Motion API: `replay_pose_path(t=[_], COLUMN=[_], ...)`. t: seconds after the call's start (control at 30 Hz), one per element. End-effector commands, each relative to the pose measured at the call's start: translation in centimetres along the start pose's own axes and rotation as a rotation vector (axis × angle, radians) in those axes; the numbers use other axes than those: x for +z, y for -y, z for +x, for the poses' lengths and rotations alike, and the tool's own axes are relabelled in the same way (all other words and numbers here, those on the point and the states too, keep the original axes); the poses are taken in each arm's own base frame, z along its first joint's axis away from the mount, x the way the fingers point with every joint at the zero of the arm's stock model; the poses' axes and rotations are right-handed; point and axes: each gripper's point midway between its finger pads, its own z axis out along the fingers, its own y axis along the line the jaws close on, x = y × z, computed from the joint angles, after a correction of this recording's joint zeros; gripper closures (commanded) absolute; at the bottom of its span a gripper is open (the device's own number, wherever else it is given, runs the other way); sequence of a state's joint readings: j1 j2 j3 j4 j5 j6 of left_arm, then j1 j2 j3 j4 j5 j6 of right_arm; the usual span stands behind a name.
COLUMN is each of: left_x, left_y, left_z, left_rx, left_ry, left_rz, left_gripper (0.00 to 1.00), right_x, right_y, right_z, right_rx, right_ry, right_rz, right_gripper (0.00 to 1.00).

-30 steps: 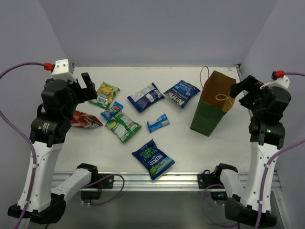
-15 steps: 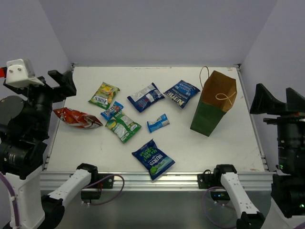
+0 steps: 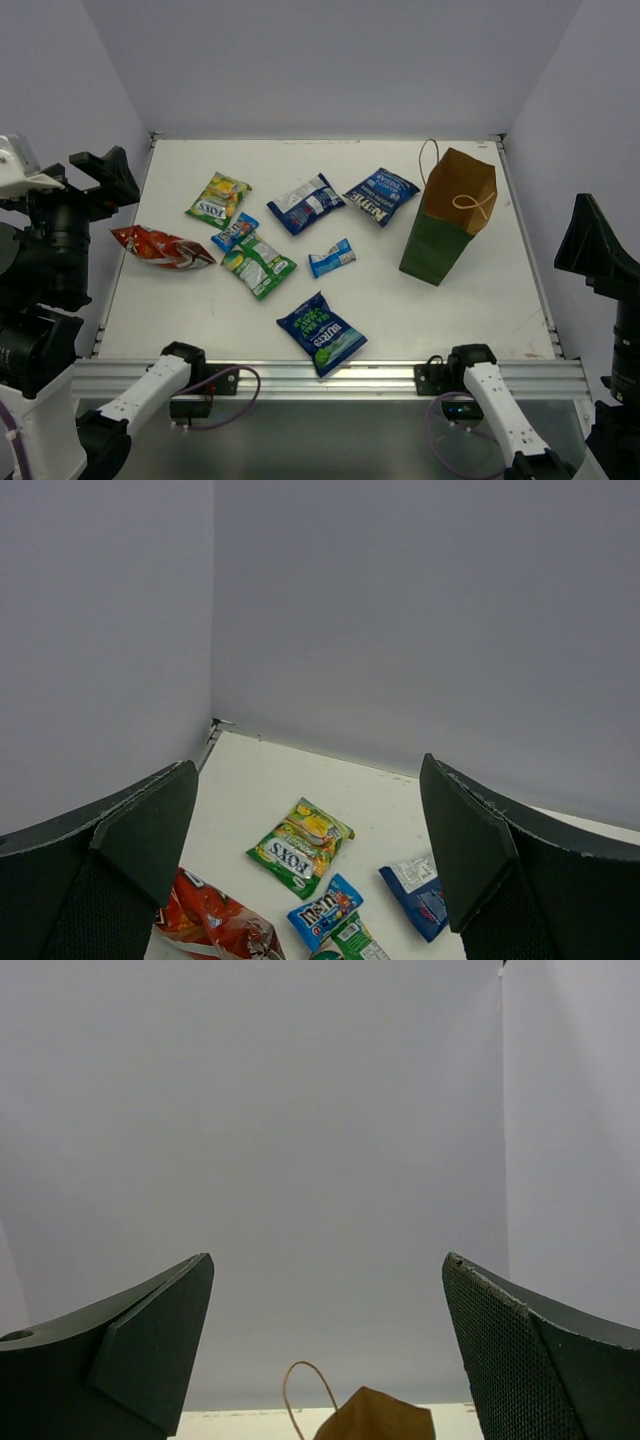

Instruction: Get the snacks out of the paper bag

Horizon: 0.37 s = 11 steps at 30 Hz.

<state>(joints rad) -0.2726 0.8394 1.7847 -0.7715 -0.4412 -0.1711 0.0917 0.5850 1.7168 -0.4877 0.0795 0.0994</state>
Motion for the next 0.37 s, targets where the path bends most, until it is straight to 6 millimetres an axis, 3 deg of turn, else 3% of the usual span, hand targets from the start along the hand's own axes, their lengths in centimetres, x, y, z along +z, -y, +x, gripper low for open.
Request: replay_pose_path(t=[0.0,0.33], left_x=[-1.11,-1.28], left_y=[-1.29,-1.77], left_z=[-2.18,-2.68], left_rx=[-0.011,-0.016], left_ry=[0.073,0.103], left_rz=[-0.045,-0.065], left_gripper=[0.00,0.00], right_x=[0.01,0.40], right_y=[0.46,0.54], right_z=[-1.50,-1.31], right_rx=[-0.036,-0.047], right_ry=[0.054,0.064], right_rz=[0.014,0.010], right_gripper=[0.01,0.01])
